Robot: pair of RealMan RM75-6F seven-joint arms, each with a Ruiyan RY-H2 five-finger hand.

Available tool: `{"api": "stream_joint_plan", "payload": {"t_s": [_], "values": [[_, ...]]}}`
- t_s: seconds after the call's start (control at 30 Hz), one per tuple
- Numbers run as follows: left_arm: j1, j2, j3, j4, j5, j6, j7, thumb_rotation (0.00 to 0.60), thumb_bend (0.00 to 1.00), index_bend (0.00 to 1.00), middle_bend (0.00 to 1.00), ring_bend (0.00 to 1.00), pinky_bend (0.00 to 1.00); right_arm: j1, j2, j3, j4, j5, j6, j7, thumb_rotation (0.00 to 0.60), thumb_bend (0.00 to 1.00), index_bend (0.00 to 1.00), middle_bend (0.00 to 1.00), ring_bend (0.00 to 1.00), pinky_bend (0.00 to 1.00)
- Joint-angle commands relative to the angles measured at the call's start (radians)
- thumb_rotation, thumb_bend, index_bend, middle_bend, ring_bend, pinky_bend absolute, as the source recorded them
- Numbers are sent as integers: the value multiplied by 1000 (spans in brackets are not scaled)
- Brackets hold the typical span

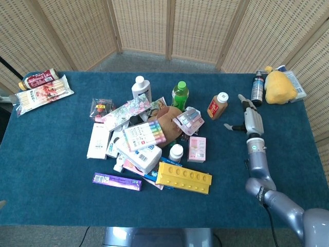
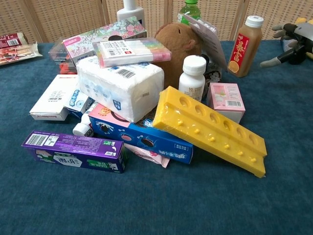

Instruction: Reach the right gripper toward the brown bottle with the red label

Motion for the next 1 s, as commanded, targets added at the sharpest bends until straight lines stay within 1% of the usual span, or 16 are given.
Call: {"api": "stream_joint_plan", "payload": {"t_s": [0.03,0.17,0.3,0.47,0.57,0.6,0.67,0.7,0.73,0.77,0.8,0.83,1.0], "values": [[-7,-2,-4,0,-10,-13,-2,600,0,0,0,0,0,38,-23,17,43,10,-32,14,600,0,0,0,0,0],[-9,-3,-9,1,-23,-17,-3,600,0,0,0,0,0,85,-50,28,106,16,-64,25,600,0,0,0,0,0],[-8,-2,-14,3,-39,-19,-7,600,0,0,0,0,0,117,-72,31,148,10,-76,43,600,0,0,0,0,0],[-11,-3,-19,6,-54,-27,-9,600,0,0,0,0,0,143,-99,29,184,-1,-73,66,600,0,0,0,0,0],[-11,-4,-21,7,-57,-30,-9,600,0,0,0,0,0,155,-129,40,222,7,-44,66,600,0,0,10,1,10],[-11,-4,-22,7,-58,-30,-9,600,0,0,0,0,0,159,-139,44,234,9,-32,71,600,0,9,100,58,107],[-10,-3,-23,7,-59,-28,-9,600,0,0,0,0,0,165,-159,53,259,14,-17,86,600,0,122,359,268,389],[-9,-3,-23,7,-59,-27,-9,600,0,0,0,0,0,167,-166,55,270,15,-13,91,600,0,263,565,468,619],[-8,-2,-24,7,-59,-25,-9,600,0,0,0,0,0,168,-172,54,281,14,-13,94,600,0,376,699,602,765],[-7,-2,-24,7,-58,-24,-9,600,0,0,0,0,0,169,-177,51,292,11,-12,100,600,0,447,780,682,857],[-6,-2,-24,7,-58,-23,-9,600,0,0,0,0,0,168,-181,50,298,10,-10,106,600,0,501,838,737,921],[-5,-2,-24,7,-58,-22,-9,600,0,0,0,0,0,167,-183,51,302,11,-7,113,600,0,536,870,769,956],[-5,-4,-24,5,-50,-26,-4,600,0,0,0,0,0,155,-177,47,302,-3,28,131,600,0,560,887,782,970]]}}
